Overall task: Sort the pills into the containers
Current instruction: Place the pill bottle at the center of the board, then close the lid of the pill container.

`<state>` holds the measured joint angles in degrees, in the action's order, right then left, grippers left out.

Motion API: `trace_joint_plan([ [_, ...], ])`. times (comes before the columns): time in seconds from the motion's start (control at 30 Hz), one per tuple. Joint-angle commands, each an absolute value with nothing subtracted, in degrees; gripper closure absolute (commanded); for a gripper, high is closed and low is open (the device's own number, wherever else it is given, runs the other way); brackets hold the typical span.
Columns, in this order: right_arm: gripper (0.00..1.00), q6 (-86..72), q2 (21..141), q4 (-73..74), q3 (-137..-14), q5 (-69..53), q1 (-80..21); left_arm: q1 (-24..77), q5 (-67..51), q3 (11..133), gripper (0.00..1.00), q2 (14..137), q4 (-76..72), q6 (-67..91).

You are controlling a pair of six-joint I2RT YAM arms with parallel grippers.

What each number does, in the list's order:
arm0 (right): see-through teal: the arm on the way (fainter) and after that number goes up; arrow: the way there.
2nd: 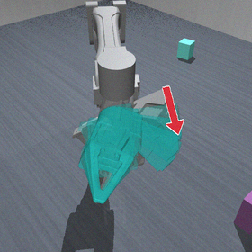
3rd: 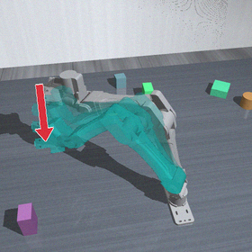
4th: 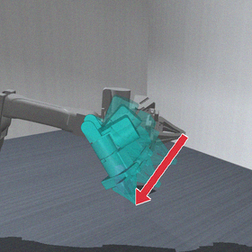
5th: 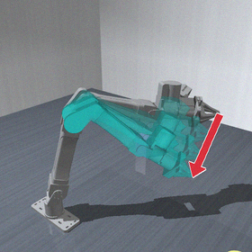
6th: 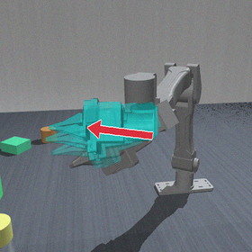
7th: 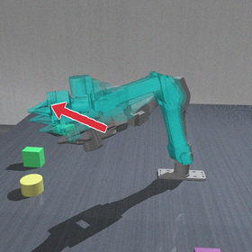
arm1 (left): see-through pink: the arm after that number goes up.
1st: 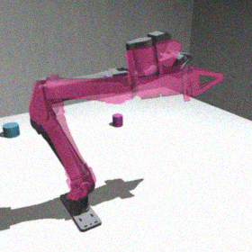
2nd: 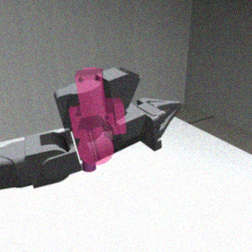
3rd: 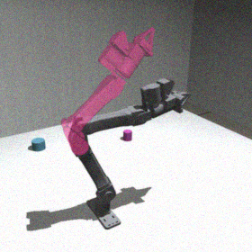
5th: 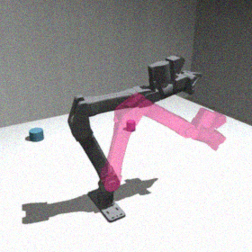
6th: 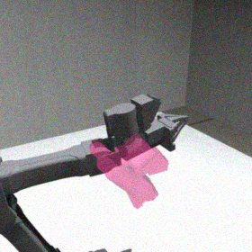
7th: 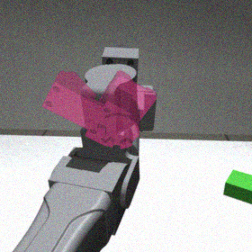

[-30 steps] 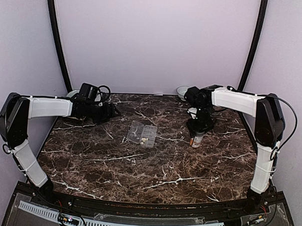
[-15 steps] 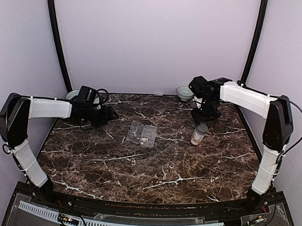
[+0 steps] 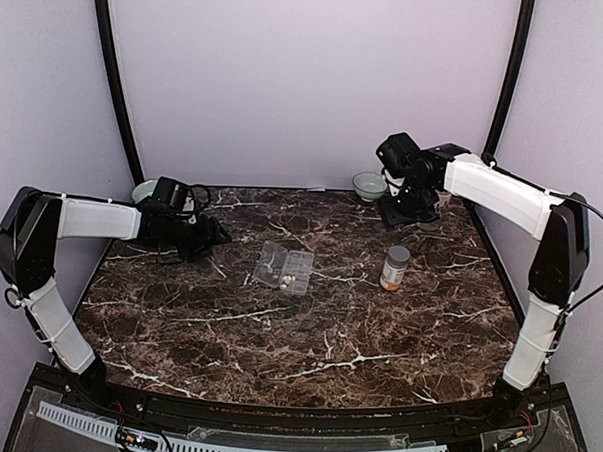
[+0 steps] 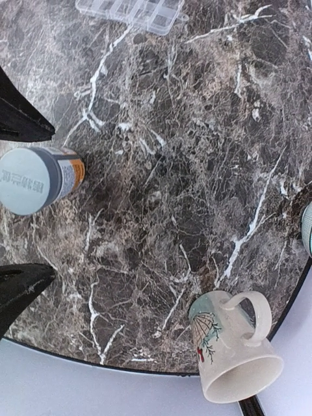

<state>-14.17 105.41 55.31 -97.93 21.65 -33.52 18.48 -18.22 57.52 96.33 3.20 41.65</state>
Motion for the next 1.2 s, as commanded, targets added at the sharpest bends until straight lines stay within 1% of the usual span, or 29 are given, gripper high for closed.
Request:
trace_joint_plan([
  [0.0,0.39,-14.6,105.1,51.4,-100.4,19.6,-36.7,18.2,-20.0,57.0,0.35,96.7,2.2,43.0],
  [0.1,0.46,-15.3,107.9,50.7,-102.0,17.6,-39.5,18.2,-20.5,57.3,0.4,98.0,2.0,43.5],
  [0.2,0.56,-16.3,111.1,49.7,-103.4,14.5,-41.4,18.2,-20.7,57.9,0.46,99.2,2.4,43.3],
  [0.27,0.64,-17.1,113.0,48.9,-103.6,12.2,-42.1,18.1,-20.6,58.6,0.52,100.0,2.9,43.0],
  [0.37,0.72,-17.9,115.3,47.6,-103.5,9.7,-42.9,18.2,-21.3,59.4,0.63,101.4,3.3,42.8],
  [0.43,0.76,-18.3,116.4,46.4,-102.9,8.1,-43.2,18.2,-21.9,60.0,0.67,102.6,3.2,42.7],
  [0.53,0.85,-19.0,118.1,44.8,-102.2,6.1,-43.7,18.2,-22.8,60.8,0.75,103.9,2.7,42.7],
  [0.57,0.86,-19.2,118.6,44.5,-102.0,5.5,-43.9,18.3,-23.1,61.2,0.76,104.3,2.6,42.7],
  [0.67,0.9,-19.9,119.9,43.0,-101.3,3.1,-44.1,18.6,-24.0,63.0,0.84,105.9,2.6,42.3],
  [0.83,0.93,-20.6,121.5,41.4,-100.8,1.0,-44.5,19.4,-25.2,66.0,0.89,108.7,3.5,41.5],
  [1.17,0.97,-21.2,123.5,39.8,-100.4,-1.5,-44.8,21.0,-25.9,69.5,0.92,112.4,4.5,41.0],
])
